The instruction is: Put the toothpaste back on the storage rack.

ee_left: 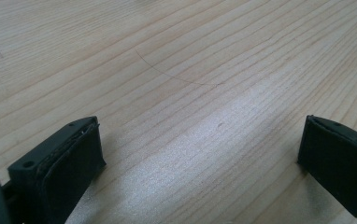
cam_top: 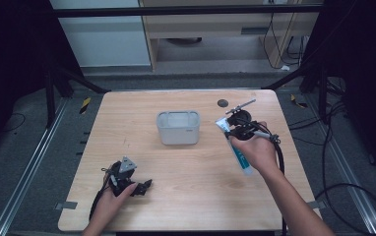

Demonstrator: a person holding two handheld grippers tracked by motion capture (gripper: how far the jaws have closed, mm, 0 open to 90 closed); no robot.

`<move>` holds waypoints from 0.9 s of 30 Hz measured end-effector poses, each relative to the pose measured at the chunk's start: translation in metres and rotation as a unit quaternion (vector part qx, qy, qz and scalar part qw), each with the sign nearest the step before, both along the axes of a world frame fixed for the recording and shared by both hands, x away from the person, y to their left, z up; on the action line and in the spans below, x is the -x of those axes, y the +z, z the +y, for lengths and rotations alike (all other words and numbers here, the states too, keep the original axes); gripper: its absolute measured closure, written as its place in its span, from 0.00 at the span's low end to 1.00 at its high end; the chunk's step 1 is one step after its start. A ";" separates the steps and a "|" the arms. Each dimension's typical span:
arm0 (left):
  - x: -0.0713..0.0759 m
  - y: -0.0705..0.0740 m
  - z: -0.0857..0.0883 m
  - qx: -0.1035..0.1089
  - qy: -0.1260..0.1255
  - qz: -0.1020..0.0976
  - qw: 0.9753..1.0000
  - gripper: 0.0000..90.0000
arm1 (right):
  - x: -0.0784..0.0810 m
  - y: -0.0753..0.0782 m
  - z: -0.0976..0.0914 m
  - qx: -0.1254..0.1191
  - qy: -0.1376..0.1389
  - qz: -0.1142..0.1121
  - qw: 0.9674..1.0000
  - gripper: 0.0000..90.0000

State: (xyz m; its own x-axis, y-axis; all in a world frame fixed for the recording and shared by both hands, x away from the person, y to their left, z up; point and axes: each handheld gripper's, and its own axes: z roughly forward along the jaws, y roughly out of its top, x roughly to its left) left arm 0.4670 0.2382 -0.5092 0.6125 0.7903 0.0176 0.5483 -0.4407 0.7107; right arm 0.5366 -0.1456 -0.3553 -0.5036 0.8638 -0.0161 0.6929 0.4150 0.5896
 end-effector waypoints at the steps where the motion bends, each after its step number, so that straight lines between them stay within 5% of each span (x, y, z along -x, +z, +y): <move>1: 0.000 0.000 0.000 0.000 0.000 0.000 1.000 0.00 | 0.002 0.003 0.005 -0.002 0.005 -0.012 1.000 0.90; 27: 0.000 0.000 0.000 0.000 0.000 0.000 1.000 0.00 | 0.010 0.023 0.060 -0.060 0.032 -0.110 0.992 0.89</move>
